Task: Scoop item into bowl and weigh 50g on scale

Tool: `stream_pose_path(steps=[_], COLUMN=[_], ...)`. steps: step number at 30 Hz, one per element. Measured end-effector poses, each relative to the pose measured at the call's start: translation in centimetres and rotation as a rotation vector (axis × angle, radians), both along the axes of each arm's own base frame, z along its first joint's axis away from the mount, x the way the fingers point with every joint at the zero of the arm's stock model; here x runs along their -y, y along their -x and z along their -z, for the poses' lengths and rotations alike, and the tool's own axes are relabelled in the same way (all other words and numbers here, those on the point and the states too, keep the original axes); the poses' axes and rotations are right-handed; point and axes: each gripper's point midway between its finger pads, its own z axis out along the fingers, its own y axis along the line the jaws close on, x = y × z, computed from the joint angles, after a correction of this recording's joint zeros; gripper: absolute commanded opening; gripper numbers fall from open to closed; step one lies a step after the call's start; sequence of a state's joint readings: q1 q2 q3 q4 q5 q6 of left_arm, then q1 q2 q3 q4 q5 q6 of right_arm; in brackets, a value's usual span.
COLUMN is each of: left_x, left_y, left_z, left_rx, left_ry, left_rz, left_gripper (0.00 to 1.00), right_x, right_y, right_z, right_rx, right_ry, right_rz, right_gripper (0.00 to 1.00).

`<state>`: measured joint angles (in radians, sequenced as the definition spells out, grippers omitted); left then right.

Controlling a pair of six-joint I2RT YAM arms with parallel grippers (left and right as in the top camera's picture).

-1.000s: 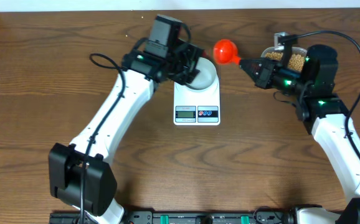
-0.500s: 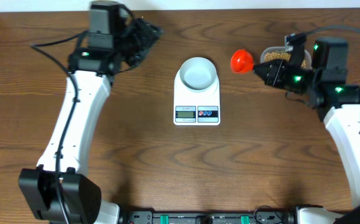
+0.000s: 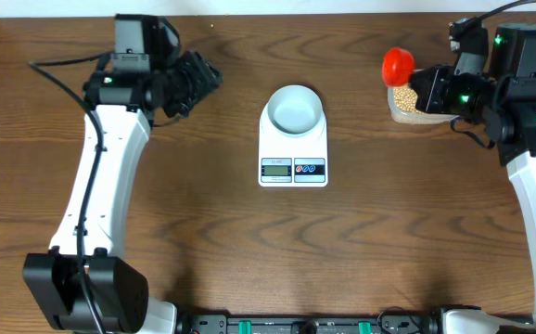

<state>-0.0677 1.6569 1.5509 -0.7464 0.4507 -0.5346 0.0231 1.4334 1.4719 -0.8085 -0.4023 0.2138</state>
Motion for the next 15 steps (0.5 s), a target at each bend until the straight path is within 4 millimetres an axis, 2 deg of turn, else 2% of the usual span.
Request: stream_pose_path(steps=[2,3,6,9,15], left_x=[1.1,1.7,3.7,5.7,9.0], left_y=[1.0,1.5,3.2,5.2,8.8], left_z=[0.5,0.7,1.4,2.3,5.8], left_rx=[-0.015,-0.023,-0.05,-0.089,-0.16], left_ry=[-0.03,-0.041,-0.076,-0.106,-0.196], left_rz=[0.067,0.098,0.2,0.284,0.412], left_gripper=[0.39,0.29,0.09,0.07,0.08], right_x=[0.0,0.0,-0.1,-0.1,0.5], right_y=[0.2,0.2,0.1,0.0,-0.3], right_z=[0.3,0.3,0.5,0.9,1.2], right_rx=[-0.007,-0.005,-0.005,-0.013,-0.016], right_ry=[0.019,0.024,0.033,0.041,0.069], right_rz=[-0.007,-0.009,-0.016,-0.018,0.005], right_gripper=[0.01,0.01,0.01,0.01,0.01])
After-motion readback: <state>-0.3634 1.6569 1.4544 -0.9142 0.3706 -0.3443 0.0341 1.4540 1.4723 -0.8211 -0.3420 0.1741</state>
